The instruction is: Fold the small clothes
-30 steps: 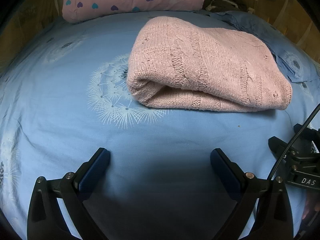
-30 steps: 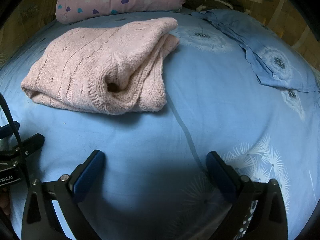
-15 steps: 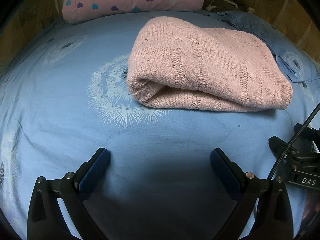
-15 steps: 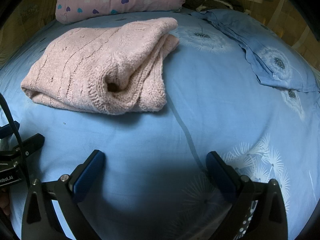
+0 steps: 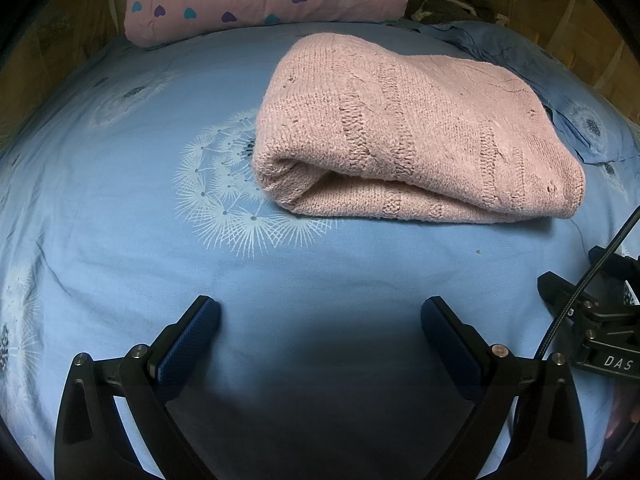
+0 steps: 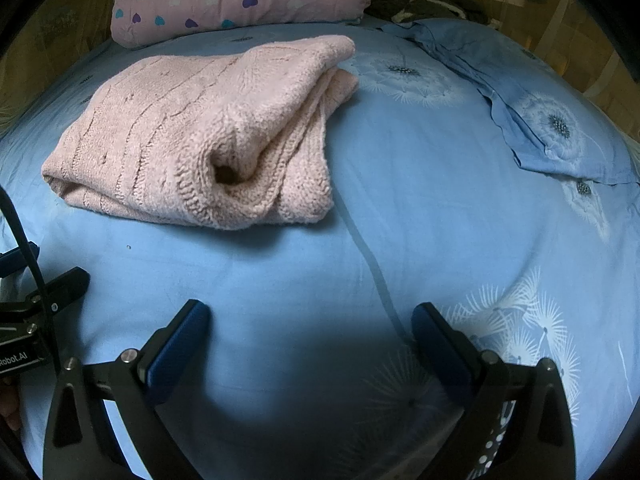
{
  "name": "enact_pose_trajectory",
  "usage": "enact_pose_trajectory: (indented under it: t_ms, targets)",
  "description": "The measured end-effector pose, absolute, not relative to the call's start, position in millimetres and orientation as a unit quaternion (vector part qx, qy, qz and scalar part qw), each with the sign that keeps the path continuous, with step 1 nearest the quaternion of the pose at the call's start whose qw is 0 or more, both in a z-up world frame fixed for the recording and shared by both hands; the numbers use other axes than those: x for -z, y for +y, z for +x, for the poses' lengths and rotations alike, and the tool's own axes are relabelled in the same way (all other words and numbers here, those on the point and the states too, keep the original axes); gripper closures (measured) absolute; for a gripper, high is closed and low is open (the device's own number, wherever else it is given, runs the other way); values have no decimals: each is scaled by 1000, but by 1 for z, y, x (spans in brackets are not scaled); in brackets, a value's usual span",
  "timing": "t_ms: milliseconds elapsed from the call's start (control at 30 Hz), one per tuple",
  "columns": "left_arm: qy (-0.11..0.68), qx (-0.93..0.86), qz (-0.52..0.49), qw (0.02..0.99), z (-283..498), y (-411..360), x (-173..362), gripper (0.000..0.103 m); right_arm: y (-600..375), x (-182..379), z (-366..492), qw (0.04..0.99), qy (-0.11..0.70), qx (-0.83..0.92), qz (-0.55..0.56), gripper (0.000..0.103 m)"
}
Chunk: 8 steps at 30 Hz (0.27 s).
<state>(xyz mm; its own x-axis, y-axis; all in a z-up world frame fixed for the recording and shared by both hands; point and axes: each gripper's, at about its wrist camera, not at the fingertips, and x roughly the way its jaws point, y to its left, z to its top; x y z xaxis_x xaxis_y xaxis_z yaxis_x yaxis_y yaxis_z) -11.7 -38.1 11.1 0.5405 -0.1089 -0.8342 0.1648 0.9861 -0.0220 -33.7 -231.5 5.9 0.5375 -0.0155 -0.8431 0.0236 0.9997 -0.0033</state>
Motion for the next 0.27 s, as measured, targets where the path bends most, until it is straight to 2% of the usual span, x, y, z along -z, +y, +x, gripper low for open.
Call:
enact_pose_trajectory:
  t_ms: [267]
  targets:
    - [473,78,30,877,-12,-38,-11,15,-231,-6,-34,877,481,11,4,0]
